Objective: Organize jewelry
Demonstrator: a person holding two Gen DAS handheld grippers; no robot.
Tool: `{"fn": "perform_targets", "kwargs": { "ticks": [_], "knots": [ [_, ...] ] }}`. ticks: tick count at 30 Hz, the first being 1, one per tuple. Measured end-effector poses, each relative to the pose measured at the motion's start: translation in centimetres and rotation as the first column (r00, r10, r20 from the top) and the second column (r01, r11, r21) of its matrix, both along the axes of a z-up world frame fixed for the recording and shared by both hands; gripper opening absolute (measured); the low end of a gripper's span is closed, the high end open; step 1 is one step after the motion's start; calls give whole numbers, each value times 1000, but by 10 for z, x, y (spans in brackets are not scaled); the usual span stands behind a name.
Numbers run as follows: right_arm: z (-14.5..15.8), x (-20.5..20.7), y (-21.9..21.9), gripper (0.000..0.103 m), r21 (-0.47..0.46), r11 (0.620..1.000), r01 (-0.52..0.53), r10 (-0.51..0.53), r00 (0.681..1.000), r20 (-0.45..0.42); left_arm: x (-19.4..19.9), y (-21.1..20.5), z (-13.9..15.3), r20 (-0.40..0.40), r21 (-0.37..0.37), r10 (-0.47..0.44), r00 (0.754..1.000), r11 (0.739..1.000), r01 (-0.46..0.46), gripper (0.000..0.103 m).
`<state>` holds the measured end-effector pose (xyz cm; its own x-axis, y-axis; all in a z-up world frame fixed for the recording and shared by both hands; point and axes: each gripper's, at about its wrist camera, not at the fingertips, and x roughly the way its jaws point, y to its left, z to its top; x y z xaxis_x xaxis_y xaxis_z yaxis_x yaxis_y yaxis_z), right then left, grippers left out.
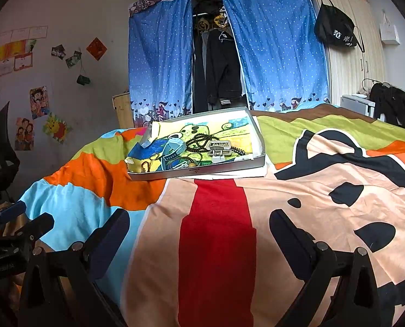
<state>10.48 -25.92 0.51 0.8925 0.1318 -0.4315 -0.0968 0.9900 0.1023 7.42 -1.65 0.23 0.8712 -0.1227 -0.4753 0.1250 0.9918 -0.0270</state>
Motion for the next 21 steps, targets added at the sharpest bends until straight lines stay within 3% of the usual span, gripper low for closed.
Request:
{"fn": "perform_targets", "kwargs": {
  "ticks": [21],
  "knots": [
    [-2, -1, 0, 103, 6, 1000, 5, -5, 1000, -6, -1, 0, -1, 5, 4, -2, 1000, 1000, 2, 101]
  ]
}}
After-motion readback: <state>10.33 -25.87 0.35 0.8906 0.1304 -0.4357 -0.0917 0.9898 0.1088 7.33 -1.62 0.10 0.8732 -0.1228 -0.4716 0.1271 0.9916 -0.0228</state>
